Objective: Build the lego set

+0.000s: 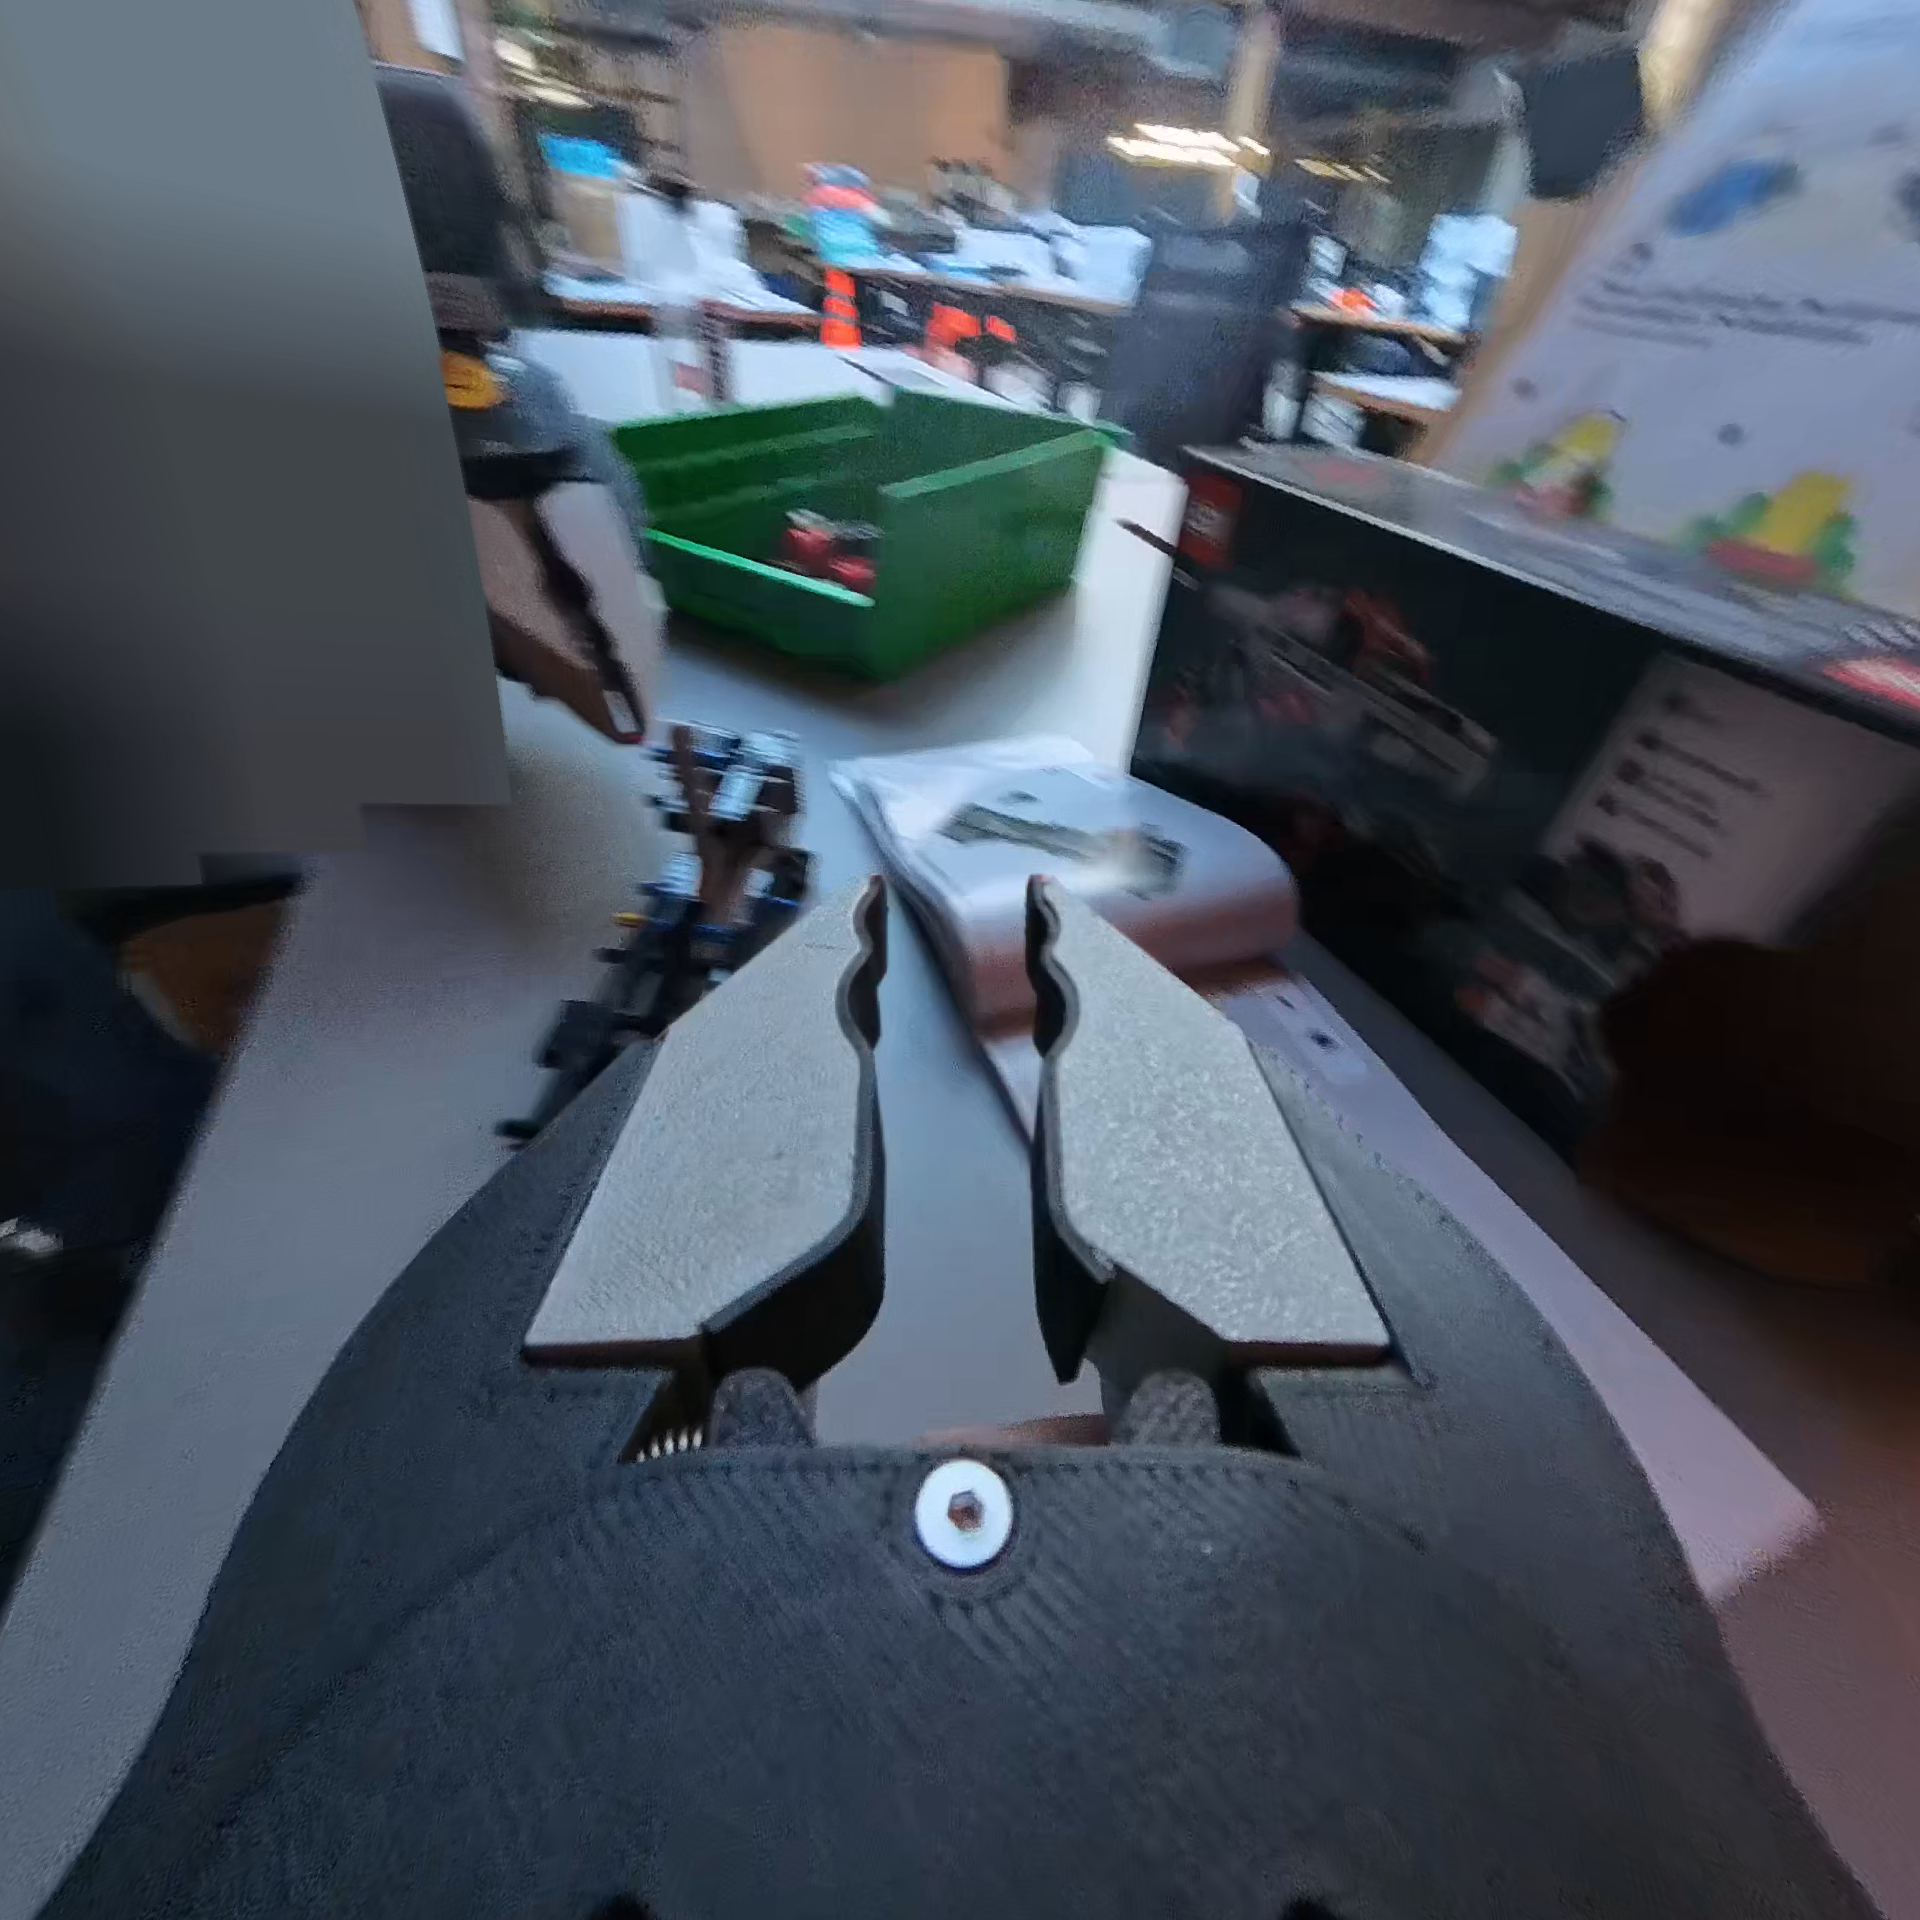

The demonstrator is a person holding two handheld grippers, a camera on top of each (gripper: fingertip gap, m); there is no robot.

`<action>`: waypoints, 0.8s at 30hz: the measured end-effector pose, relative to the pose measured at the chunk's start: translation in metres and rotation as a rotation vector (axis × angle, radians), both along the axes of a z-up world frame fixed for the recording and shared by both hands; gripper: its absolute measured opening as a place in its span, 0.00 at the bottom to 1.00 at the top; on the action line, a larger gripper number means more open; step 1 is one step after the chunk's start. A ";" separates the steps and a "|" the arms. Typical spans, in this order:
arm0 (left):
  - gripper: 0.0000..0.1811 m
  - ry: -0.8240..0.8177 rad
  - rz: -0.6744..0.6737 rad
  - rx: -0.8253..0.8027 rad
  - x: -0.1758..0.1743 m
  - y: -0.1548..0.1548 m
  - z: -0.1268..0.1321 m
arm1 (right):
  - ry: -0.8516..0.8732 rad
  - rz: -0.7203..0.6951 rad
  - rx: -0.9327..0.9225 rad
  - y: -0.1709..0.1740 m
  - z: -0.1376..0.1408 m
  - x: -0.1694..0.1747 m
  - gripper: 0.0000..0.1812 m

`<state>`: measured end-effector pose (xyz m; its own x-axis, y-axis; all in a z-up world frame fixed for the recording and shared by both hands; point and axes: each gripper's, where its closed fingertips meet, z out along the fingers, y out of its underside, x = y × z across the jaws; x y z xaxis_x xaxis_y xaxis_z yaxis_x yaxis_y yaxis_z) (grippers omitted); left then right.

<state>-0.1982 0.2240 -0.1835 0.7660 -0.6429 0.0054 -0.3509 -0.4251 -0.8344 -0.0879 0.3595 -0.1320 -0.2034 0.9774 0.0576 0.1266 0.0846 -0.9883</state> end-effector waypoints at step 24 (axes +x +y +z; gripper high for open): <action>0.00 0.026 0.000 0.499 0.100 0.024 0.046 | -0.054 0.354 -0.020 -0.111 0.000 -0.014 0.02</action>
<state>-0.0980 0.2477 -0.1373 0.7620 -0.5616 -0.3224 -0.3746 0.0239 -0.9269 -0.1023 0.2486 -0.1317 -0.5321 0.8465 0.0186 0.1455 0.1131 -0.9829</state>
